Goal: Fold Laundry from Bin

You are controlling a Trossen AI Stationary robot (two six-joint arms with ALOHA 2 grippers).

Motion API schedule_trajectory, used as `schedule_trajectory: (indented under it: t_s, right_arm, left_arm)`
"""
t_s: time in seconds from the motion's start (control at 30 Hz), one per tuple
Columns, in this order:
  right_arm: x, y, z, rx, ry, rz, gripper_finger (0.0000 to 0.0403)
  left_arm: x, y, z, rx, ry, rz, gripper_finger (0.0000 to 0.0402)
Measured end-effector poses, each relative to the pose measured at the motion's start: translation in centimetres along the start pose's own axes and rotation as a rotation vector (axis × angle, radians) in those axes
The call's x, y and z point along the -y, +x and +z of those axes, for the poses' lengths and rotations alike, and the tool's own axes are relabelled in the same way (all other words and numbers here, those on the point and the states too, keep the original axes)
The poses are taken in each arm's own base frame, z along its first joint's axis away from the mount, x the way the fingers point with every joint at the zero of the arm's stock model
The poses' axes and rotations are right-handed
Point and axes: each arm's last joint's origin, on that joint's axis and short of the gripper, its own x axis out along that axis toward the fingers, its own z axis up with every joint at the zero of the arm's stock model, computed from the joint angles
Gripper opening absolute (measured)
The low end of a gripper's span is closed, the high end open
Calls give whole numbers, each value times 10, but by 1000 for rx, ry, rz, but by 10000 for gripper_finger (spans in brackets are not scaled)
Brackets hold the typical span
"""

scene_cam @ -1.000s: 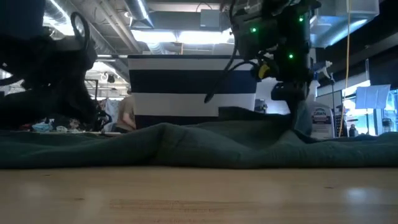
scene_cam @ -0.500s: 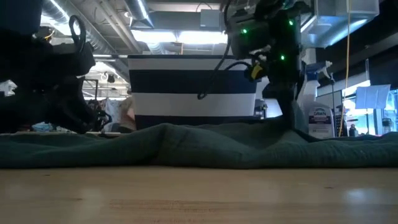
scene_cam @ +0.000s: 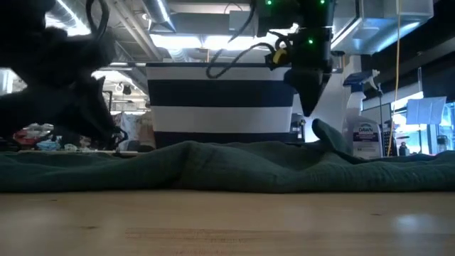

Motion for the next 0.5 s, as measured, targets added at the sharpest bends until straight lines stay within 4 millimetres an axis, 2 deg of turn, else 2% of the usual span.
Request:
schedule_trajectory:
  t_s: [0.1,0.23,0.33,0.5]
  right_arm:
    - [-21,-5,1,113,-21,81,177]
    - [-42,6,-12,171,-143,95,177]
    - [-42,24,-27,116,-177,47,177]
    - [-25,43,-58,-75,-217,-164,177]
  left_arm:
    - [4,8,-8,15,-34,-27,120]
    - [10,18,-20,61,-97,-66,120]
    - [11,25,-35,49,-122,-92,120]
    - [9,29,-48,10,-184,-95,120]
